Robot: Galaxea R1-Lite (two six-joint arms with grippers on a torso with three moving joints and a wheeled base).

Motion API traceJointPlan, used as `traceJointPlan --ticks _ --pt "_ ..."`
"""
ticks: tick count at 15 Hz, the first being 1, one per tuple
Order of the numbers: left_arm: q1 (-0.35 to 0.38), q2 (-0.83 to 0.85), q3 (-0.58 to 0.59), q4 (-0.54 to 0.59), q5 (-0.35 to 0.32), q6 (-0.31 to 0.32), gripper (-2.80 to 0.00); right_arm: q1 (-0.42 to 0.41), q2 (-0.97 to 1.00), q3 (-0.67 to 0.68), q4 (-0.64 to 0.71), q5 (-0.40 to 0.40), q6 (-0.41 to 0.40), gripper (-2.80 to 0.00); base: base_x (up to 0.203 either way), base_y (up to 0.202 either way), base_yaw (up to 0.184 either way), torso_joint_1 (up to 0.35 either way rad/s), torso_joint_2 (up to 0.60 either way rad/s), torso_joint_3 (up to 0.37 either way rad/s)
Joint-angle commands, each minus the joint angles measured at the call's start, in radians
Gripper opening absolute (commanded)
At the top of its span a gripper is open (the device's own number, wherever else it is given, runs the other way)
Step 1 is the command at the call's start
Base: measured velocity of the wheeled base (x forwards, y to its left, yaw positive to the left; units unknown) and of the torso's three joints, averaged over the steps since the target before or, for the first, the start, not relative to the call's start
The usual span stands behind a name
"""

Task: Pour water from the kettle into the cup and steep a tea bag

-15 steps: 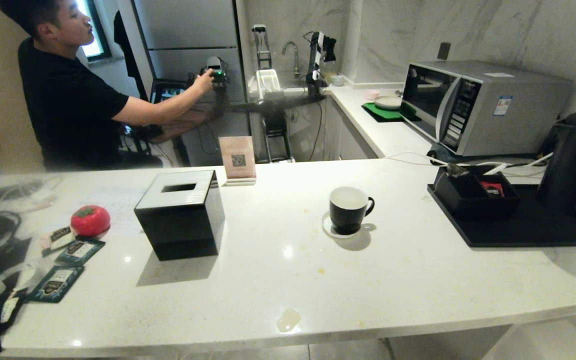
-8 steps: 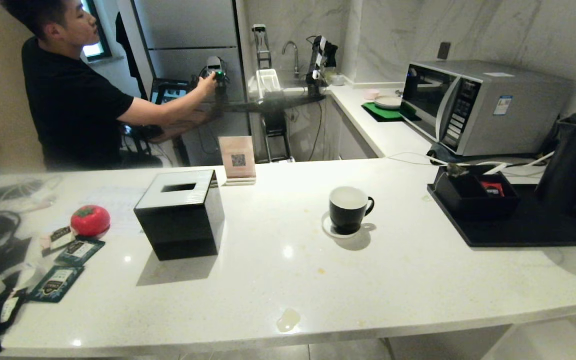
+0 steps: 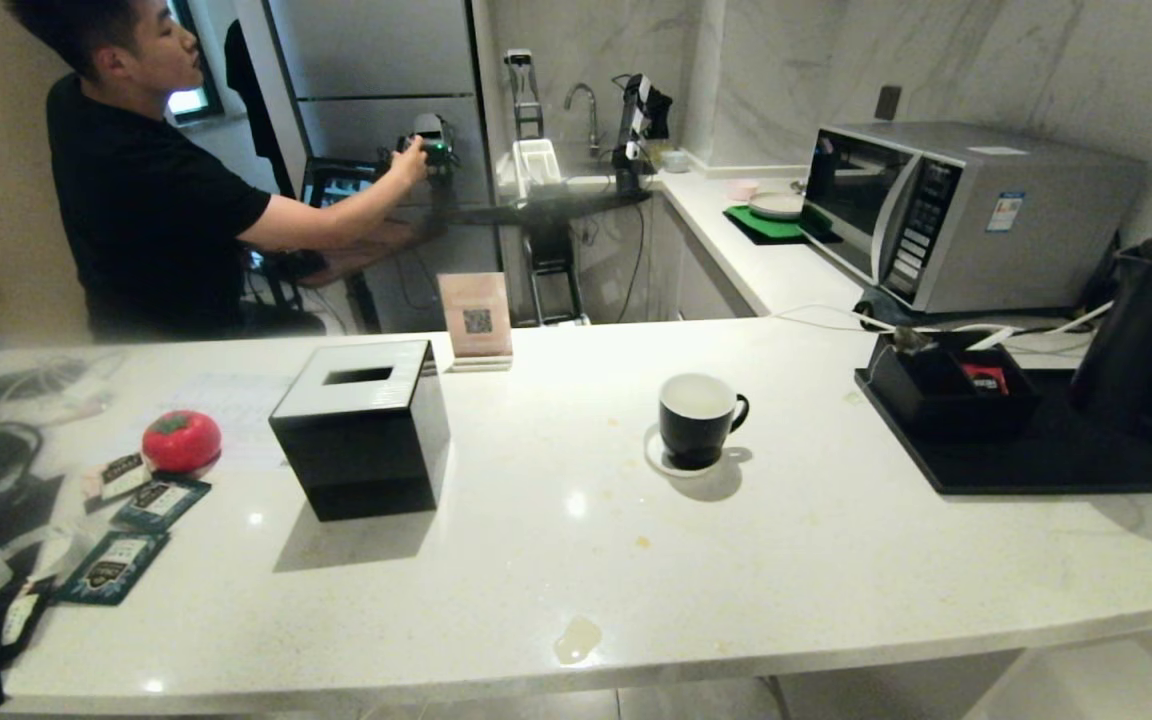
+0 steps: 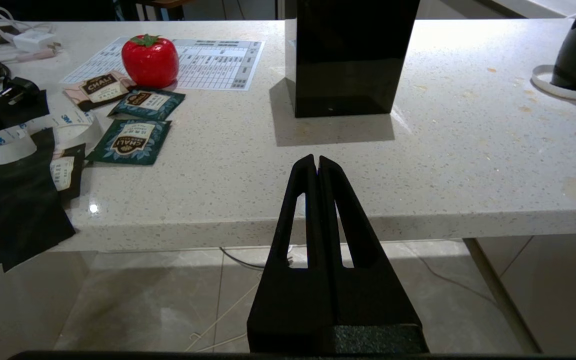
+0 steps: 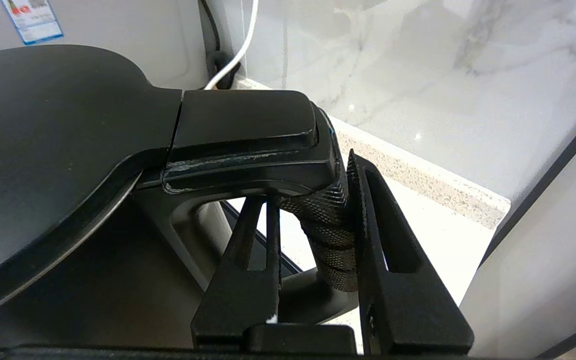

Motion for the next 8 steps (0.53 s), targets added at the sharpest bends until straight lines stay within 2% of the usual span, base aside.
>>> traceJointPlan --ticks 1,8 --pt "0.0 0.002 0.0 0.0 0.002 0.0 -2.8 -0.017 0.04 -0.005 -0.003 -0.001 0.0 -2.8 0.0 0.0 0.0 0.0 0.0 0.0" --pt "0.0 0.002 0.0 0.0 0.002 0.0 -2.8 -0.036 0.152 -0.064 -0.043 -0.004 0.021 -2.8 0.0 0.0 0.0 0.0 0.0 0.0"
